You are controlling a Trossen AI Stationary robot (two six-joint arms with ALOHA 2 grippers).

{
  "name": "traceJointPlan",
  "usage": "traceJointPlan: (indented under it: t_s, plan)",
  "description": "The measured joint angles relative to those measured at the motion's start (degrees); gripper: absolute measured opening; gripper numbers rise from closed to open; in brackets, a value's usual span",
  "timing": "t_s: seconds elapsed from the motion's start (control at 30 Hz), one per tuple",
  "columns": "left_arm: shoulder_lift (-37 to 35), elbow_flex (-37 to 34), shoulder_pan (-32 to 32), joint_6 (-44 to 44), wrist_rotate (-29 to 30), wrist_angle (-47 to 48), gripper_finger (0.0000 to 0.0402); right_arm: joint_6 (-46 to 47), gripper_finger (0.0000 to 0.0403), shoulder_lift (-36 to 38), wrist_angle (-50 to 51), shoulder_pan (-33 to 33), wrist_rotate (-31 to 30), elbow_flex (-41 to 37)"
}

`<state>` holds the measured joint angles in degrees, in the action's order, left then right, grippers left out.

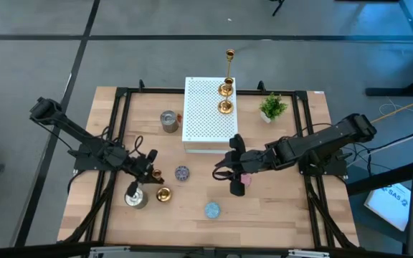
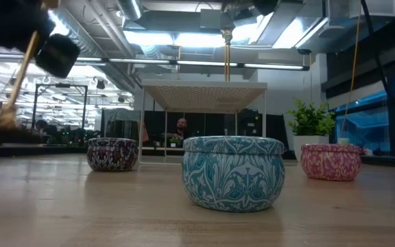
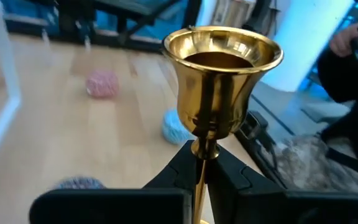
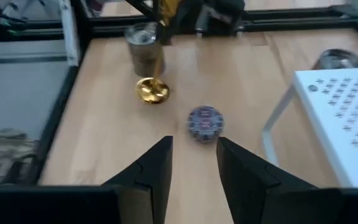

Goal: Pick & Place candle stick holders
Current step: Put the gold candle holder on the shelf

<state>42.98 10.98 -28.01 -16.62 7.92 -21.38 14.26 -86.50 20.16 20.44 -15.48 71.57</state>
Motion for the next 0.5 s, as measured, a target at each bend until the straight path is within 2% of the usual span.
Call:
traceJointPlan:
  t_s: [0.27, 0.5]
  plan:
    - [0.2, 10.1, 3.2, 2.6, 8.7, 10.2, 0.0013, -6.9, 0.0170, -6.1, -10.8, -3.1, -1.0, 0.0]
    - [1.7, 16.5, 8.8, 6.7, 10.7, 12.1, 0.0013, -11.8, 0.0203, -11.8, -25.8, -6.4, -1.0, 0.0]
